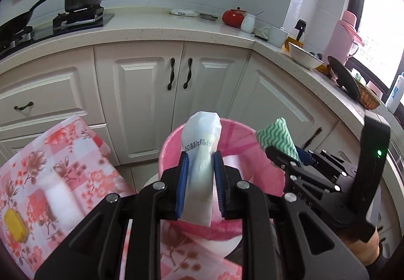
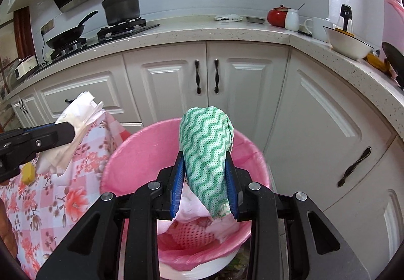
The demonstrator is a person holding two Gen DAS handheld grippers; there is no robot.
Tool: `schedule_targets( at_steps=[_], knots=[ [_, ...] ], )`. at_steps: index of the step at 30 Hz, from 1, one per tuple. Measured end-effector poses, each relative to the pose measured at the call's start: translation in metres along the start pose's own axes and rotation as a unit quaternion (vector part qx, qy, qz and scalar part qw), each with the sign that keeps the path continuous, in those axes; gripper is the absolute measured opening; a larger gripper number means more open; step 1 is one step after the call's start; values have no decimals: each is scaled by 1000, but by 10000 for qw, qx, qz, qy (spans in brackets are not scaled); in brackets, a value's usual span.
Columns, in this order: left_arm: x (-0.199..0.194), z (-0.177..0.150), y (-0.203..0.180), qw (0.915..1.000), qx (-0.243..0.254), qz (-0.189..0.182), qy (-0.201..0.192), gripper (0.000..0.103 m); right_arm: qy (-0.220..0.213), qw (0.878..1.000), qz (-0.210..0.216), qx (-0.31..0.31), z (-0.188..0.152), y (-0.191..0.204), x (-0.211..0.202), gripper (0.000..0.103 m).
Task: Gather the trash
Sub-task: 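Carry the packet and cloth over the wastebasket and open both tools, then move both tools back over the table toward the sponge and foam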
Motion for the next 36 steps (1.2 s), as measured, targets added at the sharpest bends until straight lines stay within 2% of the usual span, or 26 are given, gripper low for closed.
schedule_targets(
  at_steps=[4, 6, 7, 8, 21, 23, 31, 36],
  knots=[
    [22, 8, 2, 9999, -69, -20, 96, 23, 0, 10000, -32, 56, 7, -6, 8, 38],
    [29, 9, 4, 9998, -158, -38, 150, 27, -32, 9999, -70, 64, 11, -9, 9, 61],
    [30, 9, 5, 9997, -157, -27, 163, 33, -73, 9999, -98, 72, 13, -10, 8, 63],
    [30, 9, 6, 9998, -144, -20, 162, 37, -102, 9999, -111, 59, 13, -11, 7, 63],
    [3, -2, 26, 9996, -218, 164, 41, 42, -85, 9999, -45, 60, 10, -5, 0, 64],
    [-5, -4, 30, 9995, -213, 242, -11, 46, -116, 9999, -26, 26, 10, -1, -4, 65],
    [-42, -17, 60, 9981, -286, 515, -163, 50, -166, 9998, 64, -55, 10, 20, -14, 68],
    [-67, -28, 86, 9960, -386, 764, -238, 53, -198, 9994, 224, -190, 9, 47, -22, 72]
  ],
)
Point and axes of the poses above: each gripper's, at about its wrist camera, not at the fingertips, and x roughly the way its jaws point, y to its left, z to its top, the point moved 9 cm from there along x, roughly the way its jaws point, and after that the axes turned 11 degrees about -z, right-handed, at the moved point
